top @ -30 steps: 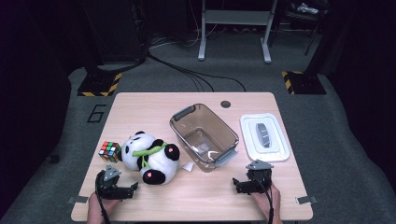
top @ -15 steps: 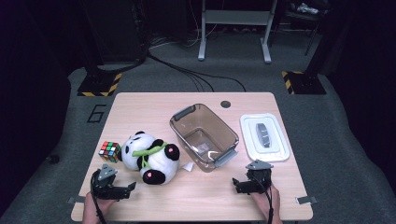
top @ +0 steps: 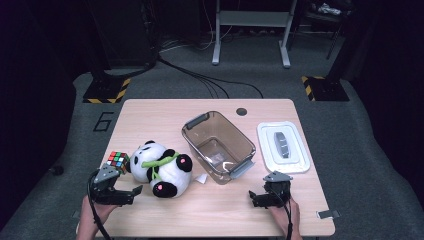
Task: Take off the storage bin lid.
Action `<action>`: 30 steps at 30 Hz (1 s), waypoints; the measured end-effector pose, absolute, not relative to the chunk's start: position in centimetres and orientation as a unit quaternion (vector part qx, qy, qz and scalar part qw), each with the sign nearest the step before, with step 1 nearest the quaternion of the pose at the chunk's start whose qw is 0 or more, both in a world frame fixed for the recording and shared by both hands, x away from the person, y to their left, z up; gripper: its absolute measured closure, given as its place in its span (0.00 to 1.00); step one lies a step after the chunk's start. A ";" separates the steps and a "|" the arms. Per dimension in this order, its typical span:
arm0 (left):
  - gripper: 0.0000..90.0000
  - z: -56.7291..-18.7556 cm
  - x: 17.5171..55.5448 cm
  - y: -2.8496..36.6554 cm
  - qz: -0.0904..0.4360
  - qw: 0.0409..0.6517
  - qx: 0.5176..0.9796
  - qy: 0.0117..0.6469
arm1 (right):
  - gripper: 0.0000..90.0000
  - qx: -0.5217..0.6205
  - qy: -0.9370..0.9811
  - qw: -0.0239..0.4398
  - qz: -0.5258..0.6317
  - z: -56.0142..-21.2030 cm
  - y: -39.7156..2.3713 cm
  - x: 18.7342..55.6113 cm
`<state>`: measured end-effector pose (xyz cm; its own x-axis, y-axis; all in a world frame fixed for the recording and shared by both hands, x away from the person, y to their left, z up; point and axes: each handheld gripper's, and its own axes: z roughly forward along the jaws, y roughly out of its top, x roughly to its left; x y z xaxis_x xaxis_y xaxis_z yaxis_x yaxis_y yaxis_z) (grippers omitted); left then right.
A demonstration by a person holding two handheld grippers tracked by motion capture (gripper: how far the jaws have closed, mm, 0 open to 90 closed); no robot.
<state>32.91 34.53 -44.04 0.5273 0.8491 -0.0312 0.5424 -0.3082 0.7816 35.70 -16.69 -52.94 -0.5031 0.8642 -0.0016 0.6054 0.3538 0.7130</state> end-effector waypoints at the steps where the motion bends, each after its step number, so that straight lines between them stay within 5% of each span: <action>1: 0.00 -43.6 33.0 34.4 0.202 0.388 0.784 0.440 | 0.00 0.459 0.800 0.193 0.335 -52.9 -16.7 35.7; 13: 0.00 -40.6 36.0 31.6 0.206 0.394 0.809 0.384 | 0.00 0.459 0.800 0.193 0.335 -53.0 -16.7 35.7; 30: 0.00 -41.4 38.8 28.0 0.185 0.380 0.836 0.351 | 0.00 0.460 0.799 0.193 0.335 -53.0 -16.7 35.7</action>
